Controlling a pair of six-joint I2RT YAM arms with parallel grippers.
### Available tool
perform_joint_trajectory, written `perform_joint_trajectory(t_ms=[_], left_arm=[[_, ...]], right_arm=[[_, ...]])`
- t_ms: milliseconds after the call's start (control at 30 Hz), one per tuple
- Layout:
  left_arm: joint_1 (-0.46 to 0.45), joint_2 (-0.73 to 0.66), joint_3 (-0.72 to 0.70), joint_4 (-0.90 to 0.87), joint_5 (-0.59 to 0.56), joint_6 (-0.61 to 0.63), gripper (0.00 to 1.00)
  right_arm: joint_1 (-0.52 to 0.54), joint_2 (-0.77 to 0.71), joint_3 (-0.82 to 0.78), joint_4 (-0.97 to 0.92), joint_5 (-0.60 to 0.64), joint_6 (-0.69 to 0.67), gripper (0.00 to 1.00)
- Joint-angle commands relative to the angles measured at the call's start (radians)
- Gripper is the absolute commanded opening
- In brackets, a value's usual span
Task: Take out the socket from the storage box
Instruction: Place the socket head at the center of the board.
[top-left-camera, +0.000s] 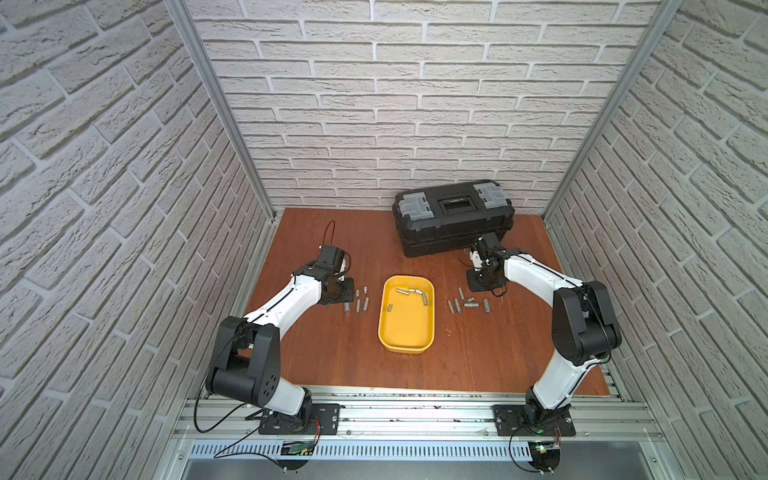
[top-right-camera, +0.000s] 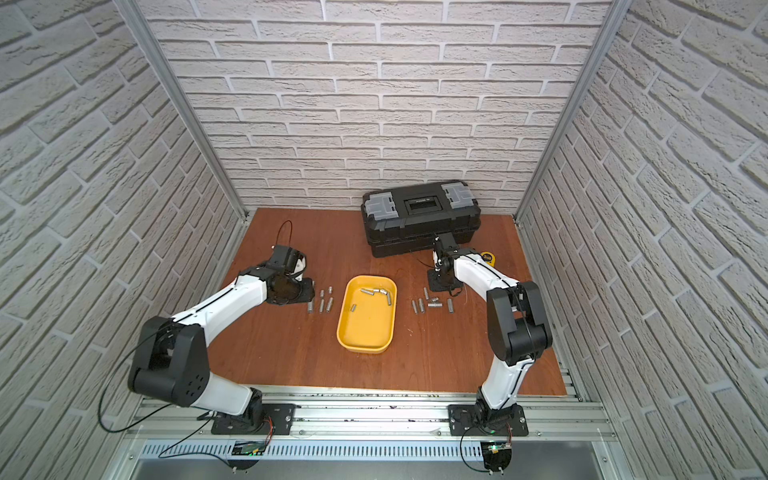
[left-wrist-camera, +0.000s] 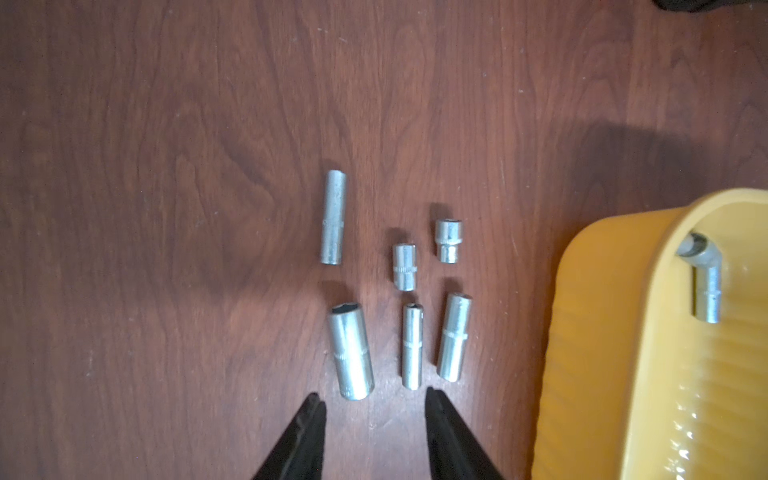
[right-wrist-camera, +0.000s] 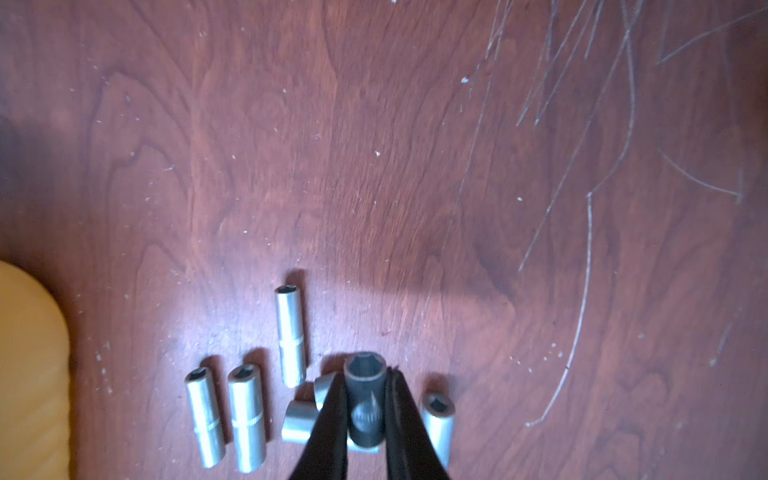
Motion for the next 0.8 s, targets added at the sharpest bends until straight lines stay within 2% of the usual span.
perform_joint_trajectory(t_ms=[0,467,767], left_arm=[[-0.005,-0.011,0.014,0.015,-0.006,-0.005,0.43],[-0.034,-0.021,0.041,-0.004,-0.024,-0.003,0.44],[-0.087,-0.007,0.105,-0.024,-0.028,0.026,0.46]], right_arm=[[-0.011,0.031,-0.004,0.04,0.008,-0.008,0.16],[-0.023,0.114,0.001,0.054,-0.006,-0.007,0.19],[-0.031,0.098,-0.006,0.051,-0.015,-0.006,0.35]])
